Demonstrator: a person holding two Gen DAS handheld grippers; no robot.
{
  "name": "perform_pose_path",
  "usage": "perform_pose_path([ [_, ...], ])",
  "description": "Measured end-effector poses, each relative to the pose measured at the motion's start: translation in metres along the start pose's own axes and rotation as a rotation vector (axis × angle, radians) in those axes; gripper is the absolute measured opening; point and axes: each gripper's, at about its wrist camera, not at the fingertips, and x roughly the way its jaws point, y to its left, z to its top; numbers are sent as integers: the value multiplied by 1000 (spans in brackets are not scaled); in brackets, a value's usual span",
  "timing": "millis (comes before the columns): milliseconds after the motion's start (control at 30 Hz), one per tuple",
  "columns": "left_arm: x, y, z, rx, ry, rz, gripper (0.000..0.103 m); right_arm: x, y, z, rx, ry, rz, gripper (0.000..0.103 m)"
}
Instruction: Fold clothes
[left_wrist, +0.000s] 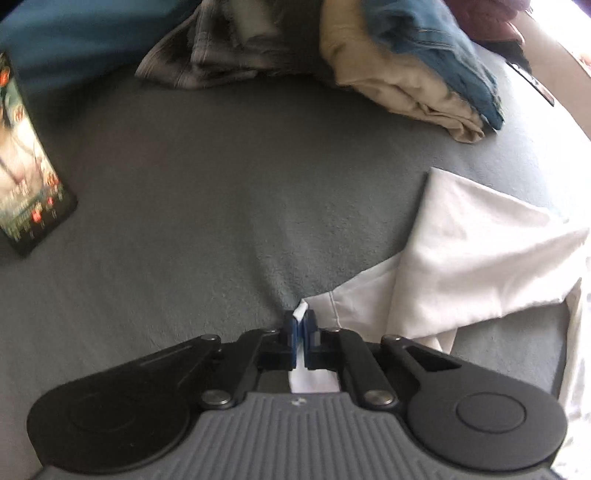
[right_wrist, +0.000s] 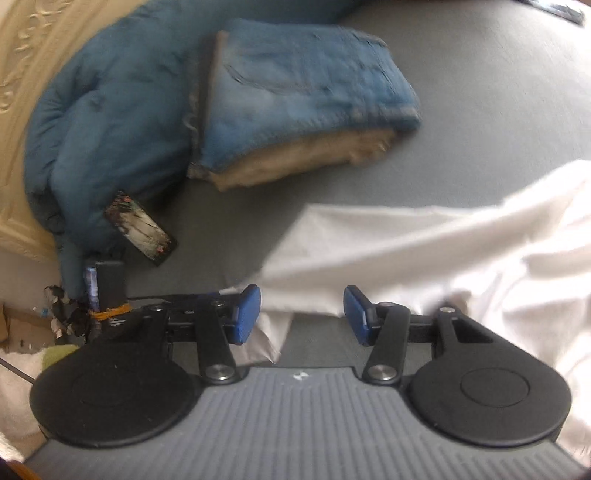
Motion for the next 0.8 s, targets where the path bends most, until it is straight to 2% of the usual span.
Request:
perform_pose_path([
  [133,-34,16,21,-15,-130,92,2,9,0,-1,-5,9,-36,49],
  [233,-44,36,40,-38,-172,151,2,17,2,6,-26,5,-42,49],
  [367,-39,59,58,-78,-177,230,2,31,8,22,-64,-8,-50,49],
  [500,-33,70,57,-76,-176,288,2,39,11,33,-103,-20,-67,49],
  [600,-20,73,64,-64,-153,307,3,43,6,33,-109,-19,-91,49],
  [800,-6,66,57,-30,-130,348,4,37,-13,27,-95,-42,-186,49],
])
